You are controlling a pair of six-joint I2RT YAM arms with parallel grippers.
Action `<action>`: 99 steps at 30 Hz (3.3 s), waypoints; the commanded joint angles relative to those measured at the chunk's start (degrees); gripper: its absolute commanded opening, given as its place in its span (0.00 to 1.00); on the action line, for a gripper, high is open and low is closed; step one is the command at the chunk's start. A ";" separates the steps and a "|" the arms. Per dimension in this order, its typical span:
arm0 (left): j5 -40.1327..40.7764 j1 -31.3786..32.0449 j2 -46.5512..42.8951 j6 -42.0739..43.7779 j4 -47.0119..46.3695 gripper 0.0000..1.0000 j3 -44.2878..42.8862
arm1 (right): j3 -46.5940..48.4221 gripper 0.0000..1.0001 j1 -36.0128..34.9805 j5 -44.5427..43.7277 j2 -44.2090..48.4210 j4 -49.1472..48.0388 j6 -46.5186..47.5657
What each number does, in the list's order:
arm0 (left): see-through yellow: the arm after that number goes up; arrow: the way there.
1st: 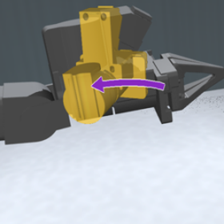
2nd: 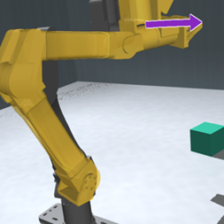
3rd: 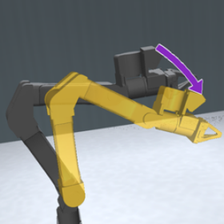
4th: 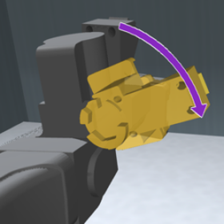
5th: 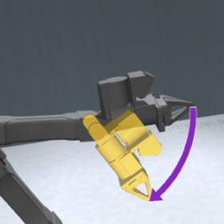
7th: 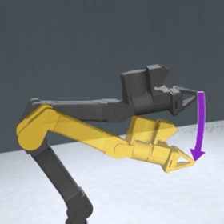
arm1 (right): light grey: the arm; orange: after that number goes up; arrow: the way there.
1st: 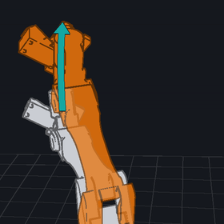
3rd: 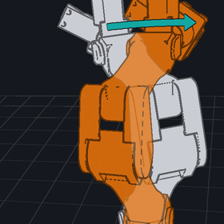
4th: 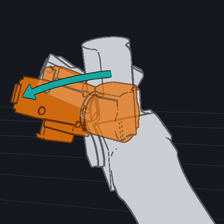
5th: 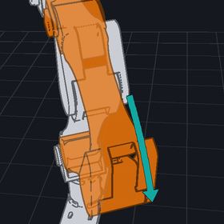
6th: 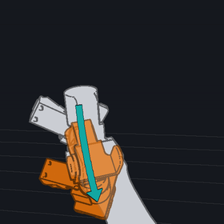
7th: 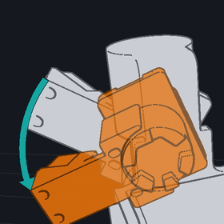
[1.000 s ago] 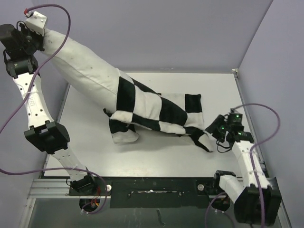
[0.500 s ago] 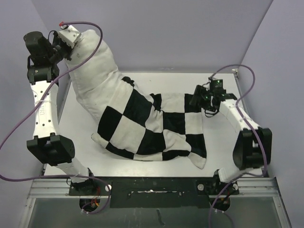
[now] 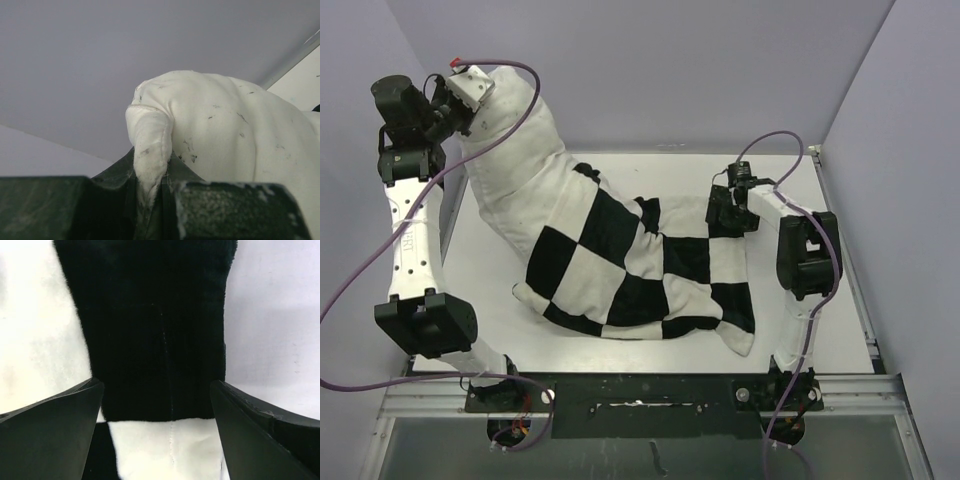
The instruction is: Remove the pillowcase from the pillow
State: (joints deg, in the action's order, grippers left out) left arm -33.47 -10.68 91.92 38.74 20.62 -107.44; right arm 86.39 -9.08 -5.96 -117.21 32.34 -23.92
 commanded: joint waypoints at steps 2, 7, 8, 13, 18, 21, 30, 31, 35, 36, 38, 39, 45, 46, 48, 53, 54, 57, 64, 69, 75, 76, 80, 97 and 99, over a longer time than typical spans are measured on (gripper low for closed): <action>-1.94 0.31 -3.86 0.45 -4.30 0.00 -0.32 | 2.66 0.93 -0.49 0.49 -1.95 -1.38 -5.11; -2.25 0.39 -3.59 -0.16 -4.60 0.00 -0.49 | 5.41 0.98 -4.33 2.83 -5.66 -3.47 -9.81; -2.30 0.39 -3.58 -0.32 -4.62 0.00 -0.55 | 6.36 0.99 -5.11 2.95 -6.47 -3.50 -10.49; -2.78 0.44 -3.97 0.41 -4.52 0.00 -0.41 | 11.47 1.00 -7.98 1.93 -10.19 -1.46 -11.87; -2.99 0.39 -4.46 1.18 -4.54 0.00 0.37 | 14.40 0.84 -8.38 -3.15 -12.36 3.88 -10.69; -2.27 0.39 -4.60 1.70 -5.07 0.00 0.18 | 16.82 0.30 -6.57 -6.27 -13.60 10.29 -12.94; 6.59 -1.43 -0.71 7.67 -10.75 0.00 -8.48 | -5.21 0.00 7.86 -6.13 5.12 1.76 -24.71; 7.29 -2.06 0.01 8.02 -11.07 0.00 -10.06 | -7.60 0.00 10.42 -6.13 7.43 1.02 -25.85; 9.24 -4.94 2.69 11.25 -11.97 0.00 -14.81 | -15.06 0.00 16.30 -10.48 15.11 1.36 -28.11; 9.44 -5.82 3.22 11.93 -12.30 0.00 -15.63 | -16.51 0.00 17.51 -11.70 16.83 1.80 -28.63; 9.59 -7.54 4.21 13.14 -12.67 0.00 -17.42 | -19.01 0.00 19.63 -14.02 19.89 2.69 -29.88; 9.82 -8.58 4.71 13.83 -12.94 0.00 -18.17 | -20.11 0.00 20.49 -14.90 21.12 3.06 -30.68; 10.94 -13.35 9.52 15.66 -12.53 0.00 -25.15 | -26.20 0.00 26.49 -15.78 26.30 2.94 -31.48; 11.20 -14.13 10.41 15.59 -12.08 0.00 -26.54 | -26.81 0.00 27.47 -15.48 26.70 2.77 -31.19; 11.74 -15.22 11.94 15.27 -11.28 0.00 -29.27 | -27.73 0.00 29.24 -15.47 27.37 2.42 -30.42; 12.08 -15.65 12.13 15.46 -10.38 0.00 -28.80 | -29.68 0.00 33.30 -14.29 28.54 0.78 -28.68; 12.16 -15.43 11.88 15.67 -10.75 0.00 -28.07 | -30.03 0.00 33.94 -14.12 28.78 0.31 -28.17; 14.10 -13.42 11.62 17.22 -12.28 0.00 -27.16 | -30.76 0.00 36.21 -14.00 29.30 -0.61 -26.54; 18.33 -10.97 14.28 19.20 -12.05 0.00 -31.53 | -32.18 0.00 38.90 -12.74 29.50 -1.54 -27.34; 15.36 -5.97 12.51 15.21 -7.78 0.00 -32.18 | -27.36 0.00 31.41 -10.80 28.51 -5.55 -24.28; 16.63 9.83 9.02 18.63 -5.53 0.00 -29.84 | -9.97 0.41 13.74 -12.35 23.34 -6.88 -7.88; 17.35 11.68 8.72 19.54 -5.62 0.00 -29.63 | -6.24 0.57 11.00 -13.53 22.58 -5.13 -4.95; 18.31 13.97 8.43 18.98 -4.98 0.00 -30.27 | -4.03 0.77 1.74 -14.19 24.40 -5.15 4.24; 16.47 11.03 3.99 13.23 -3.16 0.00 -27.08 | -20.92 0.49 -28.65 19.73 16.21 -30.53 -10.87; 16.01 11.32 3.35 13.19 -2.58 0.00 -26.89 | -24.37 0.46 -24.81 20.23 16.03 -30.86 -12.12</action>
State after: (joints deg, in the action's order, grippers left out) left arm -16.56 0.21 102.43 52.99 20.75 -133.88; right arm 66.30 -40.62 11.94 -101.51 5.98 -31.83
